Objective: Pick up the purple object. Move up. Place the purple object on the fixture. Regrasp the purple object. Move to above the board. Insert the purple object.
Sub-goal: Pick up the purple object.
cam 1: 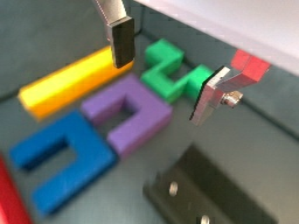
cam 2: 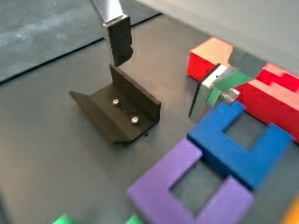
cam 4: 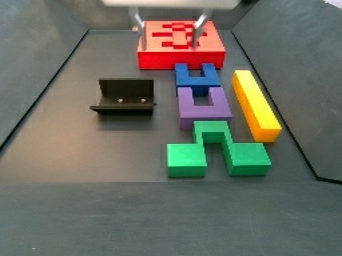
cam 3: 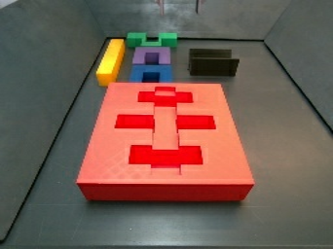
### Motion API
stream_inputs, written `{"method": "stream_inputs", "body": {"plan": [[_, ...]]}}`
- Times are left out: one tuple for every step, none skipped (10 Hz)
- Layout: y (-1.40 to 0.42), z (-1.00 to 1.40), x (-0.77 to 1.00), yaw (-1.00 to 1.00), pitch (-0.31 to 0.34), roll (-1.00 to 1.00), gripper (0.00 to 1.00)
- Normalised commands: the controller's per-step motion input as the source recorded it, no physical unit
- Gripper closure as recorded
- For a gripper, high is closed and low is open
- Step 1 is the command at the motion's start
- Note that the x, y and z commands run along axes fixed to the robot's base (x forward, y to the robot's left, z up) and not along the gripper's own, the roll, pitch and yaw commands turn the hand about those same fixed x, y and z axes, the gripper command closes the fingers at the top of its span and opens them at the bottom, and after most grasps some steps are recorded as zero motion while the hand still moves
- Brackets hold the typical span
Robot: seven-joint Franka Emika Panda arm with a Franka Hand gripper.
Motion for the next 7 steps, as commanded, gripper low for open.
{"method": "stream_inputs", "body": {"plan": [[-0.59,-1.0,0.12,0.37,-0.044,0.09,0.0],[-0.33,-0.9,0.11,0.15,0.0,0.21,0.0],[-0.14,-0.75,0.06,0.0,0.013,0.28,0.0],[0.0,-0.57,0.0,-0.12,0.131,0.26,0.0],[0.07,-0.52,-0.17,-0.23,0.159,0.2,0.0],[0.01,-0.57,-0.22,-0.21,0.143,0.17,0.0],[0.0,-0.59,-0.22,-0.13,0.089,0.1,0.0]]}}
